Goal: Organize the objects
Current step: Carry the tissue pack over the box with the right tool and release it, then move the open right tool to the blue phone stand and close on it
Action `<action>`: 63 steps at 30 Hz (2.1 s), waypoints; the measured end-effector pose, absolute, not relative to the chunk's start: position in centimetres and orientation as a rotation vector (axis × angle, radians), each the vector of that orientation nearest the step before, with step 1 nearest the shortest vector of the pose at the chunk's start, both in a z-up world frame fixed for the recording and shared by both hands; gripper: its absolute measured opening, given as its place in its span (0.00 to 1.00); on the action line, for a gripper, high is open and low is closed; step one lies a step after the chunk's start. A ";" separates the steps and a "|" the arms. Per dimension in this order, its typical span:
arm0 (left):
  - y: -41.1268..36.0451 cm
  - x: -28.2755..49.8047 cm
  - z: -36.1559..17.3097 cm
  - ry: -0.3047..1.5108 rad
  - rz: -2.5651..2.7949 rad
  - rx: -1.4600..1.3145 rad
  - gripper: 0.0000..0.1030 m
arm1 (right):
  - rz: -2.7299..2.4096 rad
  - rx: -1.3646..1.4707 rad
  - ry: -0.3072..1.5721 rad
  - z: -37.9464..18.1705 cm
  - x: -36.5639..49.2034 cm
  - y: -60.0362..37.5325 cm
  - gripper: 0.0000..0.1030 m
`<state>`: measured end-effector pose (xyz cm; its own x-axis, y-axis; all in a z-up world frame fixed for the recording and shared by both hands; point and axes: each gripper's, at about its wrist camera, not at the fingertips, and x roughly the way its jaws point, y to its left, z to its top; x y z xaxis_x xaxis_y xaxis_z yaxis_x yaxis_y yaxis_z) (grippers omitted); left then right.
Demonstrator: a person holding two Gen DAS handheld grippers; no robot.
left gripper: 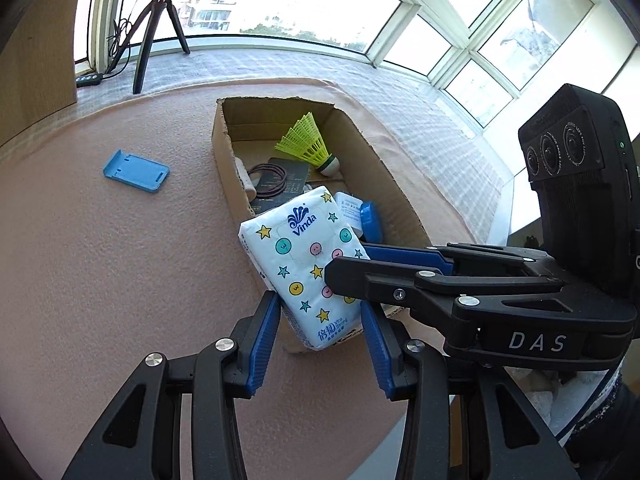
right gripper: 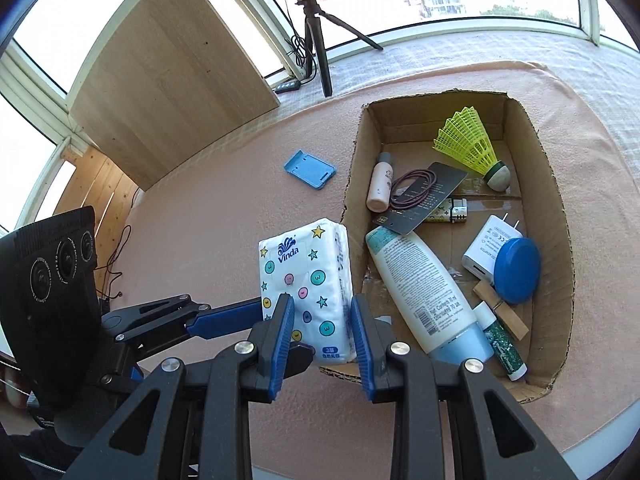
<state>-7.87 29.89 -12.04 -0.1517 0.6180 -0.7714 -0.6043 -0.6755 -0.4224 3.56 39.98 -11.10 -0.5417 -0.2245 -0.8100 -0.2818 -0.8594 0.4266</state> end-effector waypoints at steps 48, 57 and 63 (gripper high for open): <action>24.0 -8.4 -13.4 -0.025 2.049 -1.405 0.63 | 2.626 -1.406 0.799 -9.8 1.1 41.4 0.38; 17.0 -8.5 -13.8 -0.105 2.161 -1.459 0.63 | 2.708 -1.439 0.711 -8.9 -3.9 38.5 0.38; 13.1 -8.4 -14.3 -0.133 2.223 -1.498 0.63 | 2.722 -1.473 0.650 -9.2 -7.7 37.1 0.38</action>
